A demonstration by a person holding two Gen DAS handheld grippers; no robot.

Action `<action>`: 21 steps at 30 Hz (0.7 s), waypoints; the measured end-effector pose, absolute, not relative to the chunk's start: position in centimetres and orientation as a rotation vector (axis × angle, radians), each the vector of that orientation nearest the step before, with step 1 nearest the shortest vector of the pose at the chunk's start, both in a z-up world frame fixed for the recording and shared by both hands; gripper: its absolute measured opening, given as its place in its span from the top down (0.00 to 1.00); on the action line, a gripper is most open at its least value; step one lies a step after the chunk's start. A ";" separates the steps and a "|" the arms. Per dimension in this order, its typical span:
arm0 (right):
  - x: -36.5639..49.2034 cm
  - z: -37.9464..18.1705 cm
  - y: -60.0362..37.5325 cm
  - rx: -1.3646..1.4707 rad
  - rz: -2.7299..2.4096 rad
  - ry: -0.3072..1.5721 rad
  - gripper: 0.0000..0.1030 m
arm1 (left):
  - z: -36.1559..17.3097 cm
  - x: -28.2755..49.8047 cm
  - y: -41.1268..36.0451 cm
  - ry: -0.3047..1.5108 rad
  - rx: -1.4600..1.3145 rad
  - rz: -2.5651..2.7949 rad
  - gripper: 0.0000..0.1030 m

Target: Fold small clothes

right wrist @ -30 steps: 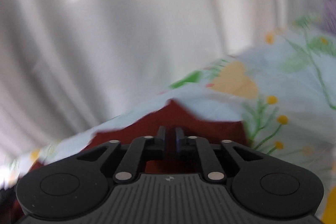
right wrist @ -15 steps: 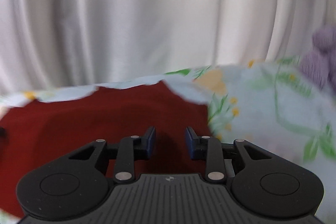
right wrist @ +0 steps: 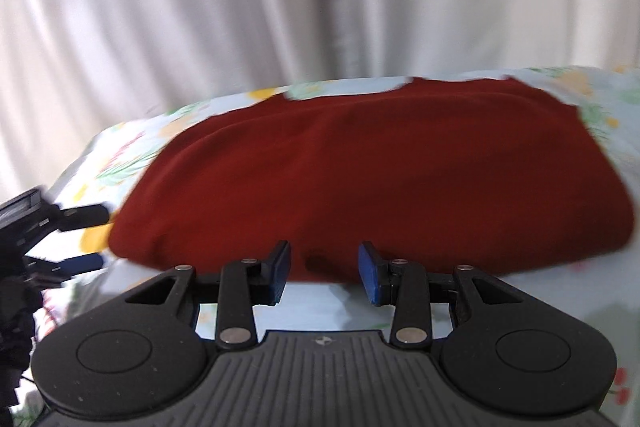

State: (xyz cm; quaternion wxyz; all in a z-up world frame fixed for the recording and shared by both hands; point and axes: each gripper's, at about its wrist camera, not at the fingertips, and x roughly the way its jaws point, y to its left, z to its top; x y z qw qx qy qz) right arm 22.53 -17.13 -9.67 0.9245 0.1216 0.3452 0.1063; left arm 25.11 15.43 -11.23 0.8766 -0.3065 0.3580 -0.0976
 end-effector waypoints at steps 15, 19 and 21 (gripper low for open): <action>24.4 -8.5 -8.1 0.134 0.398 0.726 0.65 | -11.6 27.0 18.6 0.682 -0.803 -0.183 0.87; 25.3 -8.9 -8.5 0.175 0.389 0.750 0.65 | -12.7 27.6 19.1 0.767 -0.822 -0.178 0.79; 25.4 -8.9 -8.7 0.181 0.386 0.751 0.65 | -13.3 27.4 19.3 0.782 -0.844 -0.207 0.71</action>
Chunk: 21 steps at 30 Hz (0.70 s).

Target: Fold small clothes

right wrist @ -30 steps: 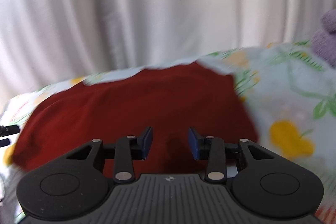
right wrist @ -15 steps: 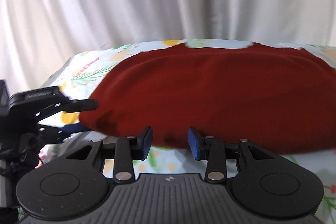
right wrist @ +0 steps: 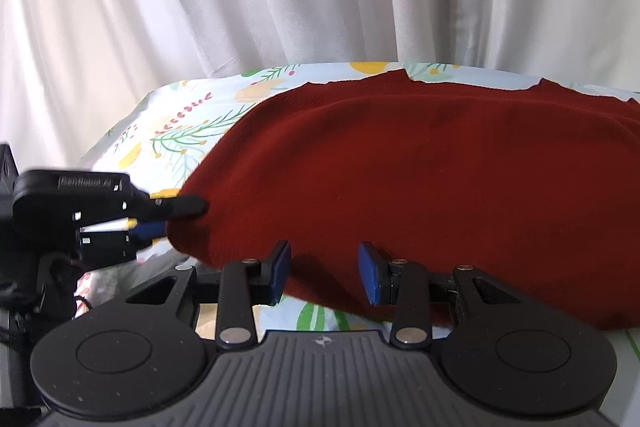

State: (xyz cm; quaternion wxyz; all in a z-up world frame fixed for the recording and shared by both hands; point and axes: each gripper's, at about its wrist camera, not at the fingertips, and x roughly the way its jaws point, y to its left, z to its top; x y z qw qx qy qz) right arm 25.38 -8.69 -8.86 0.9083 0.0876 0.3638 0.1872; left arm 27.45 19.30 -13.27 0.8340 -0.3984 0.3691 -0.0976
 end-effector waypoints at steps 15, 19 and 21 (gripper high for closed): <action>26.3 -8.8 -8.0 0.174 0.388 0.755 0.77 | -14.4 33.3 19.7 0.830 -0.934 -0.299 0.64; 26.6 -9.1 -7.8 0.169 0.384 0.762 0.77 | -14.9 34.5 19.7 0.856 -0.957 -0.286 0.81; 26.4 -9.2 -7.8 0.168 0.383 0.762 0.77 | -15.4 34.8 19.9 0.852 -0.994 -0.289 0.83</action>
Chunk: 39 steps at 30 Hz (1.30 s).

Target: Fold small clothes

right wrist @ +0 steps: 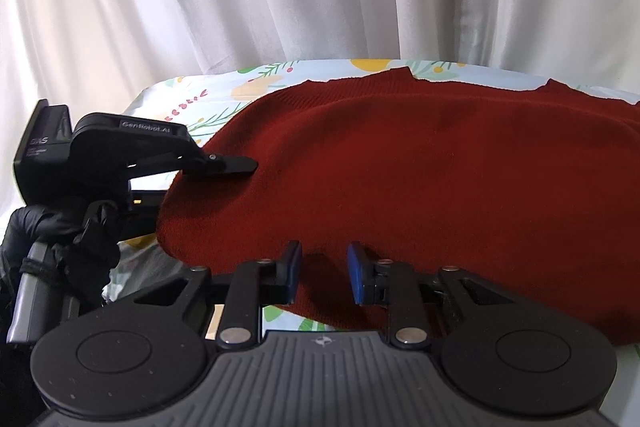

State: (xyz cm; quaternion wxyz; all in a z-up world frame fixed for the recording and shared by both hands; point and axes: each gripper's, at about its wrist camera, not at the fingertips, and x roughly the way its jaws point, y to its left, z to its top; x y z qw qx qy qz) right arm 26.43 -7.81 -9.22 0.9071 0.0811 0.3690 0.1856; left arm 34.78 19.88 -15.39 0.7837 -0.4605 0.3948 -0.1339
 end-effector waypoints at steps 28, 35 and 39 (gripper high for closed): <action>21.9 -7.7 -19.2 0.308 0.138 0.664 0.77 | -4.8 33.8 5.8 0.792 -0.504 -0.432 0.87; 20.2 -7.6 -23.9 0.351 0.107 0.645 0.77 | -8.1 34.6 -1.6 0.909 -0.473 -0.422 0.89; 20.2 -7.9 -25.4 0.373 0.109 0.653 0.77 | -9.9 34.5 -2.5 0.940 -0.542 -0.431 0.86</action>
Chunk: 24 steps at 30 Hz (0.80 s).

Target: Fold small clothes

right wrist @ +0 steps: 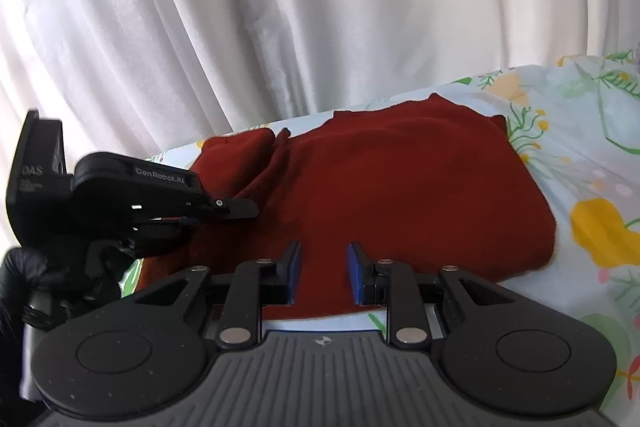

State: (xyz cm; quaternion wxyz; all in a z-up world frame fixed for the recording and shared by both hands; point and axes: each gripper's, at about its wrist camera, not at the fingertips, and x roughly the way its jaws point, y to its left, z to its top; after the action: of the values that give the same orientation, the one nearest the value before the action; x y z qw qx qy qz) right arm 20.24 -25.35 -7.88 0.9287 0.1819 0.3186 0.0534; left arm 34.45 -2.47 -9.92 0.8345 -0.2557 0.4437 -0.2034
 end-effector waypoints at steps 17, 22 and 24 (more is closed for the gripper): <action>26.1 -7.3 -18.8 0.306 0.391 0.690 0.77 | -9.4 29.8 6.9 0.853 -0.635 -0.116 0.38; 27.0 -10.3 -21.3 0.351 0.351 0.797 0.77 | -11.1 29.8 5.6 0.905 -0.742 -0.247 0.31; 27.3 -9.5 -22.9 0.436 0.355 0.769 0.73 | -10.8 29.4 6.5 0.890 -0.734 -0.242 0.32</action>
State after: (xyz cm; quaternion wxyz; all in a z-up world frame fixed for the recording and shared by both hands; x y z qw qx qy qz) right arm 27.31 -22.94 -9.48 0.8888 0.2098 0.3700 0.1707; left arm 29.35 6.48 -10.76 0.8313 -0.3460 0.4198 -0.1139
